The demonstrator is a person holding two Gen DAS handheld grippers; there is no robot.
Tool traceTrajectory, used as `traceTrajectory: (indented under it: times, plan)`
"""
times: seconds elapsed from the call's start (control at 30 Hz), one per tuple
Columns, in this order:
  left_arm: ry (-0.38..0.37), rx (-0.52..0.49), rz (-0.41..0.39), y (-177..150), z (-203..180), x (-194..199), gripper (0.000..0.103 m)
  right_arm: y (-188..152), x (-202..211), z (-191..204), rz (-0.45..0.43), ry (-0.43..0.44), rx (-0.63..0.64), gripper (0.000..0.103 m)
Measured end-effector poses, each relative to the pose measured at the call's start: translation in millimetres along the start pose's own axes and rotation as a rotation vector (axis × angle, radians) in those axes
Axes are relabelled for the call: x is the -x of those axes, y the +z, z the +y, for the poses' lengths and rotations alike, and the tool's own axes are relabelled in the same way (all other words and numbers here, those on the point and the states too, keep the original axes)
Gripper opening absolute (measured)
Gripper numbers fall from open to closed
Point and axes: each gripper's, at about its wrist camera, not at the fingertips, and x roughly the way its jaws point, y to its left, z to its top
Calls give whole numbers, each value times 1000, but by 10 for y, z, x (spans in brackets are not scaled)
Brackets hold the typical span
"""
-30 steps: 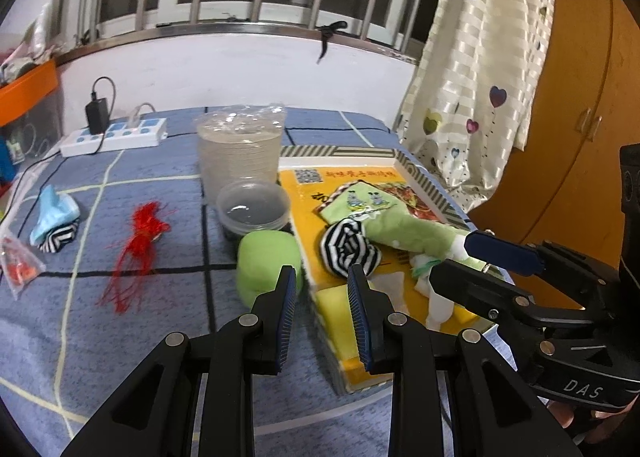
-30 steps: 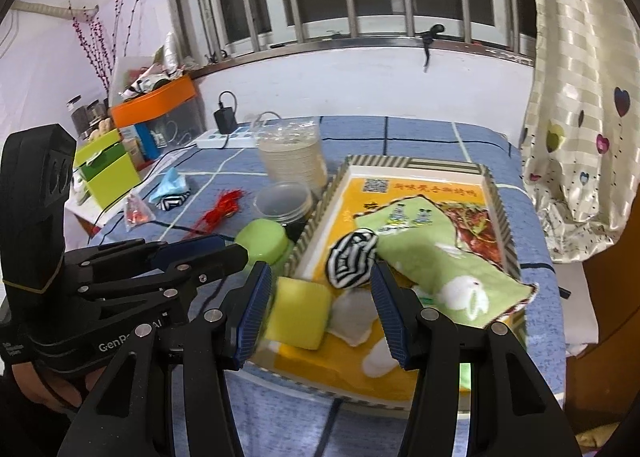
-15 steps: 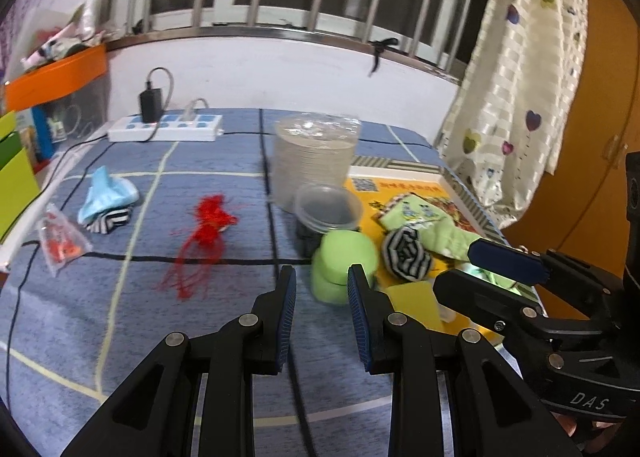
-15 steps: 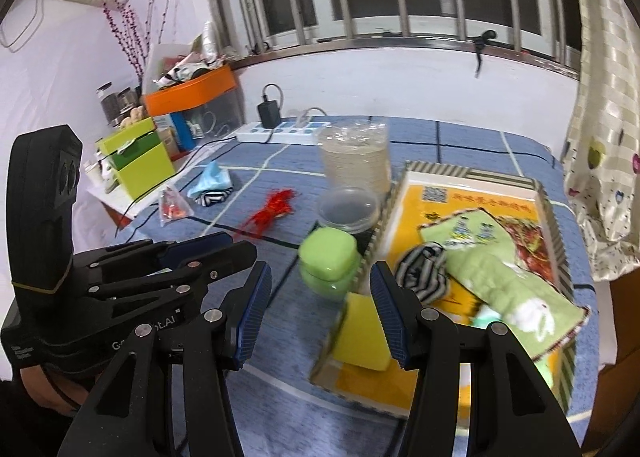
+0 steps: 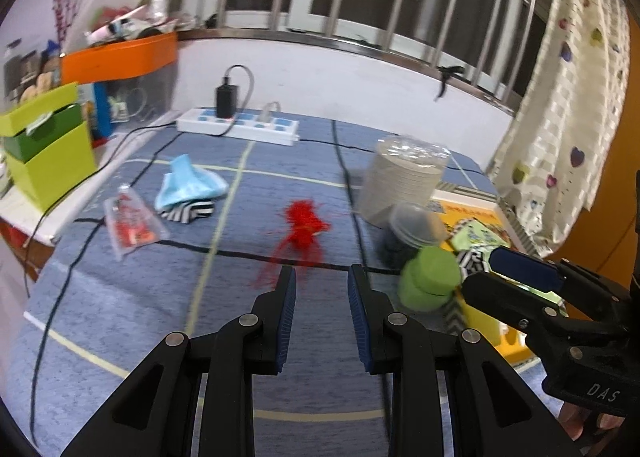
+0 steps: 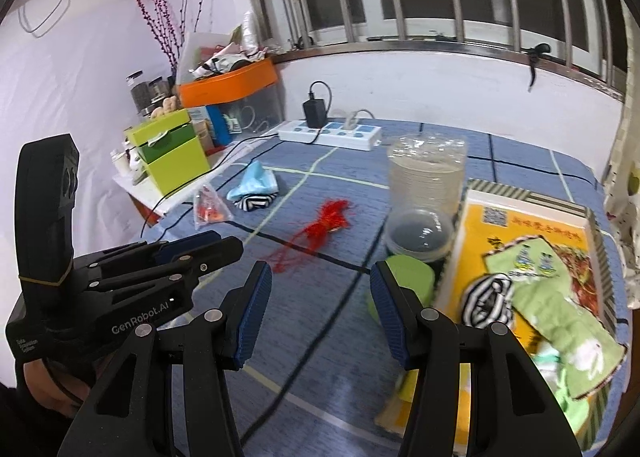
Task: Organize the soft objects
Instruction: 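Move the left tool to the plastic bag while the right tool reaches the red tassel, then close the left tool on the plastic bag while the right tool grasps the red tassel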
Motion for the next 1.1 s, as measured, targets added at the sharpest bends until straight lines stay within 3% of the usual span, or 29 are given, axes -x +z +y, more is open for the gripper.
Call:
traceTrajectory:
  times: [0.6, 0.97, 1.1]
  plan:
    - [143, 103, -42, 129, 762, 43, 26, 299, -561, 263, 31, 37, 11, 53]
    - [262, 200, -30, 204, 1366, -314, 27, 357, -1246, 231, 133, -1, -29, 53]
    - [279, 218, -23, 235, 1496, -438, 34, 359, -1442, 214, 167, -21, -44, 53]
